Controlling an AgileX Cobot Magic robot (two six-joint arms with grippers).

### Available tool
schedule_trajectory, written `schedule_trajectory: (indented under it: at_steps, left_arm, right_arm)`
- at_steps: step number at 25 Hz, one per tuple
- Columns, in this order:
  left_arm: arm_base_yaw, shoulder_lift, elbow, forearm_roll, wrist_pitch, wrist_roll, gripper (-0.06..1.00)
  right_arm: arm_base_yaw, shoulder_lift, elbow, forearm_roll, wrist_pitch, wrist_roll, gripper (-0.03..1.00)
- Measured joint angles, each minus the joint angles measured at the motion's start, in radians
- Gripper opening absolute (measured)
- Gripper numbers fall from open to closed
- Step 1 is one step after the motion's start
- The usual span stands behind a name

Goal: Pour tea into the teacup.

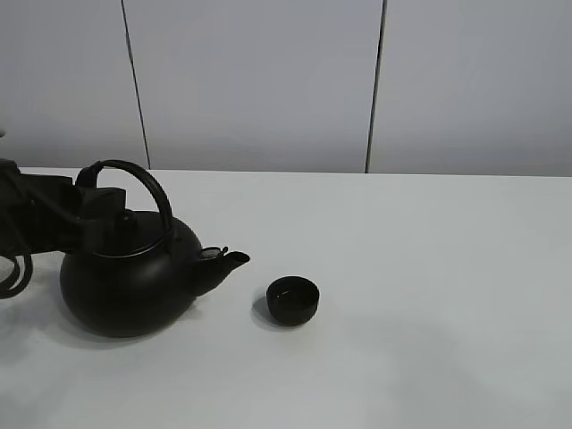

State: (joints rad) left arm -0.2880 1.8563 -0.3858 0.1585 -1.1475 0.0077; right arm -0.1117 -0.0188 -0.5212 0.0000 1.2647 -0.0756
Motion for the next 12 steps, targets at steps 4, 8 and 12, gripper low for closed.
schedule_trajectory:
  at_steps: [4,8,12]
  left_arm:
    - [0.000,-0.009,0.035,0.017,-0.017,-0.002,0.49]
    - [0.000,-0.034,0.065,0.020,-0.002,-0.002,0.50]
    - [0.000,-0.080,0.093,0.016,-0.003,-0.001,0.51]
  right_arm:
    - [0.000,0.000,0.000,0.000,0.000,0.000,0.58]
    - [0.000,0.000,0.000,0.000,0.000,0.000,0.58]
    - [0.000,0.000,0.000,0.000,0.000,0.000,0.58]
